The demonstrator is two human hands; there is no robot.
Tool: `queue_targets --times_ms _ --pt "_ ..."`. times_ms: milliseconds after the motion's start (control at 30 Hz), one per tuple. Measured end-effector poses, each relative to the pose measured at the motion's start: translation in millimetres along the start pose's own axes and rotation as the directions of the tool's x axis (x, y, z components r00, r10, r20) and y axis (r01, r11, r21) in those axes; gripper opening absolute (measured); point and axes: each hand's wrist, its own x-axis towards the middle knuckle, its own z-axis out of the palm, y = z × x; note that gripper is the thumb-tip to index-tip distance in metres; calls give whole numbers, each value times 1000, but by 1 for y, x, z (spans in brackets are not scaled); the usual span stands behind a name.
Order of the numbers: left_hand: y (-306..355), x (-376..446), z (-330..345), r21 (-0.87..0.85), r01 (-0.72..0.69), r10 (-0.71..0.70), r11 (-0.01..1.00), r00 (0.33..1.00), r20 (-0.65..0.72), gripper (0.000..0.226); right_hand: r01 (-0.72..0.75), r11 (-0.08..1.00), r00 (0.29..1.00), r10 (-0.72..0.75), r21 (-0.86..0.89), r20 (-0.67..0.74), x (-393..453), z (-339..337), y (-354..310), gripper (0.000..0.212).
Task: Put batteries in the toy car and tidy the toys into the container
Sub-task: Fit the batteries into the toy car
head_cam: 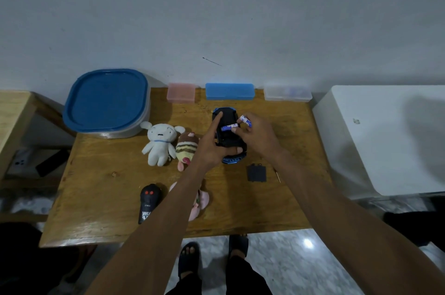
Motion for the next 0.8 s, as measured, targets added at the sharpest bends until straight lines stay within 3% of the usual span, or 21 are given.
queue_targets --times_ms 333,533,800 --pt "0 0 -1 44 -16 16 999 1000 -9 112 -11 1000 999 10 23 34 0 -4 -3 16" --pt "4 1 -3 66 -35 37 997 999 -28 108 -36 999 999 37 38 -15 1 -9 0 12" --pt "5 4 -2 132 -54 52 990 998 20 109 40 994 997 -32 -106 73 3 -10 0 29"
